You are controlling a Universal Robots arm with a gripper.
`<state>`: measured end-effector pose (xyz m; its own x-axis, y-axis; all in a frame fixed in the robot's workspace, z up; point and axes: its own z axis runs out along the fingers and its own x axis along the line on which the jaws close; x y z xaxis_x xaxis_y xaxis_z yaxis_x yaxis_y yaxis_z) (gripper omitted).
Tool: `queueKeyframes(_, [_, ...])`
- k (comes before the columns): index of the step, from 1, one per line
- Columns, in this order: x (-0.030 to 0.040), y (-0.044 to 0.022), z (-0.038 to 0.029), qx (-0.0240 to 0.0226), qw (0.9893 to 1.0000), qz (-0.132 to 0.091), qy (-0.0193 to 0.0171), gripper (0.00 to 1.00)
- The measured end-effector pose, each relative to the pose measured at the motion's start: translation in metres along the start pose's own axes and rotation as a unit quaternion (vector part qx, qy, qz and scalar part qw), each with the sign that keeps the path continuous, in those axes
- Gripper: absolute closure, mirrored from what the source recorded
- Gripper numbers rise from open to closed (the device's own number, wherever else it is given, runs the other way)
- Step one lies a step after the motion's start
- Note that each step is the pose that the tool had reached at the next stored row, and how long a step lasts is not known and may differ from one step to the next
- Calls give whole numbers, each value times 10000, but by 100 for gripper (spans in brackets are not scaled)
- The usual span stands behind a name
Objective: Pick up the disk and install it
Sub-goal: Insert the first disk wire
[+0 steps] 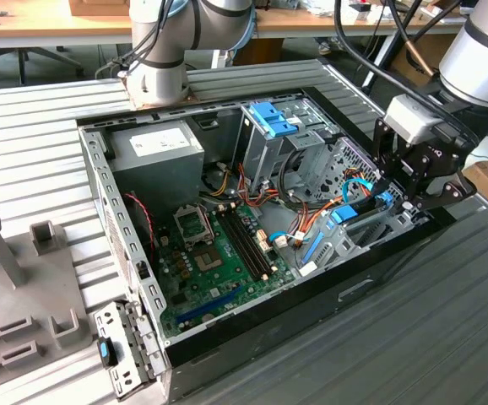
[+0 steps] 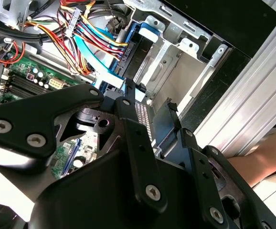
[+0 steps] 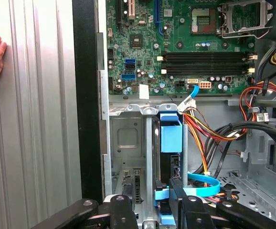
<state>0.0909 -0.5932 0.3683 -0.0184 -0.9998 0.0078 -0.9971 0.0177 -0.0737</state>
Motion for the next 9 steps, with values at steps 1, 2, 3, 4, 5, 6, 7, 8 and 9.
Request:
queueKeyframes(1, [0,0,6,0,10000,0,-3,58])
queueKeyframes(2, [0,1,8,0,10000,1,-4,58])
queueKeyframes(3, [0,1,8,0,10000,1,-5,58])
queueKeyframes(4, [0,1,9,0,10000,1,-6,58])
queueKeyframes(5, [0,2,20,0,10000,1,-8,58])
queueKeyframes(6, [0,2,26,0,10000,1,-7,58])
queueKeyframes(7, [0,3,31,0,10000,1,-7,58])
queueKeyframes(8, [0,3,33,0,10000,1,-6,58])
queueKeyframes(9, [0,3,33,0,10000,1,-5,58])
